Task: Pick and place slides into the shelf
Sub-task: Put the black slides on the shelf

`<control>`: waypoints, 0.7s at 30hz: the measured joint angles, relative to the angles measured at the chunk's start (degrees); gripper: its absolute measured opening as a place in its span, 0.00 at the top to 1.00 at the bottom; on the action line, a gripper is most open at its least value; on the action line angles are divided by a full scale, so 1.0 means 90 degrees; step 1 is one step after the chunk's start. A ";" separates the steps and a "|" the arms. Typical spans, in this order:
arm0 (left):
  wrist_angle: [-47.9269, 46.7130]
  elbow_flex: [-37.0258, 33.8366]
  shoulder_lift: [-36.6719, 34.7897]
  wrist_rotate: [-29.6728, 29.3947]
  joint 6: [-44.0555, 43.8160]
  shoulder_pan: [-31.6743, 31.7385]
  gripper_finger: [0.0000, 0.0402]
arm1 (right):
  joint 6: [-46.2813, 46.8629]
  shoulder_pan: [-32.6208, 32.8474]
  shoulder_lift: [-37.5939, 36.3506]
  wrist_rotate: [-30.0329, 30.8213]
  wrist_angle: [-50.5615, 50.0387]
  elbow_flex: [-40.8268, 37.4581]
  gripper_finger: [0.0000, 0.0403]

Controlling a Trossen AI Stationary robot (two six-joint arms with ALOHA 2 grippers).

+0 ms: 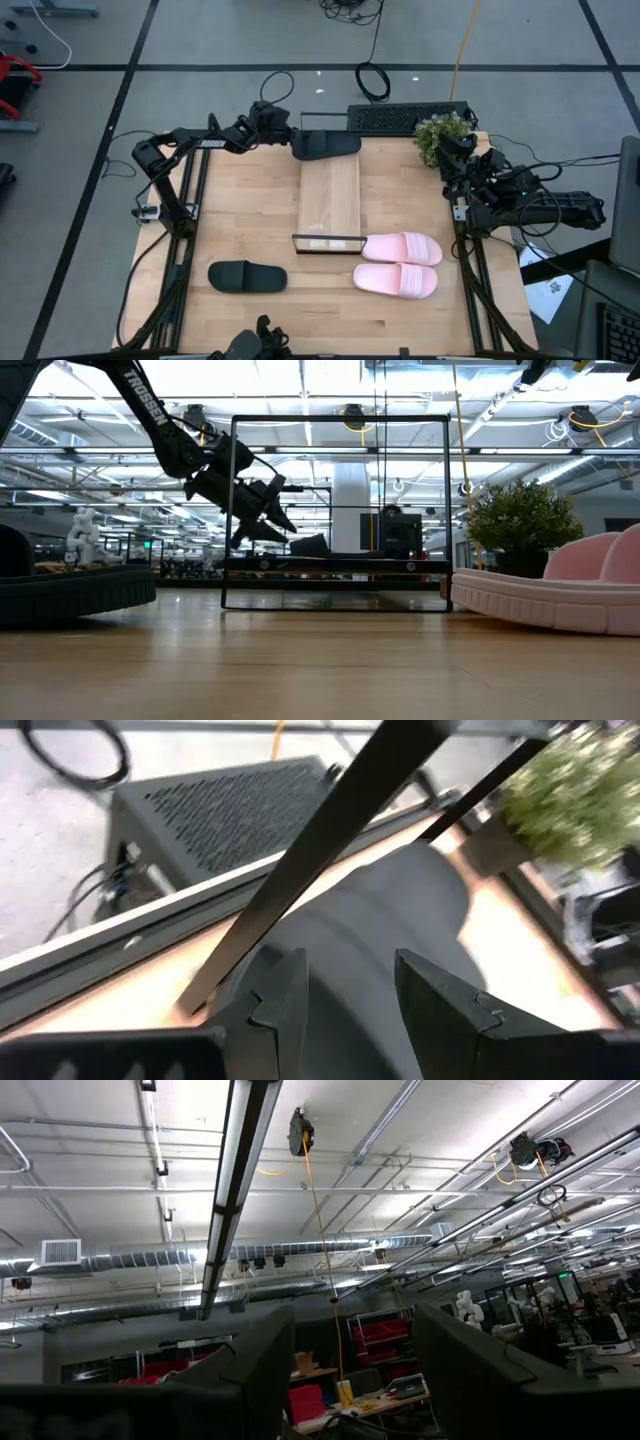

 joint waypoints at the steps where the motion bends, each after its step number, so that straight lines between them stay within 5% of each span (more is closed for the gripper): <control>1: 0.0135 0.0000 0.0000 0.0080 -0.0055 0.0000 0.64 | 0.0000 0.0002 0.0000 0.0000 0.0000 0.0000 0.51; 9: 0.0070 0.0000 -0.0195 0.0467 -0.0098 0.0170 0.64 | 0.0002 0.0000 0.0000 -0.0002 -0.0001 0.0000 0.51; 21: -0.3941 0.0000 -0.1969 0.0686 0.1241 0.0562 0.64 | -0.0010 0.0000 -0.0002 -0.0004 0.0000 0.0000 0.51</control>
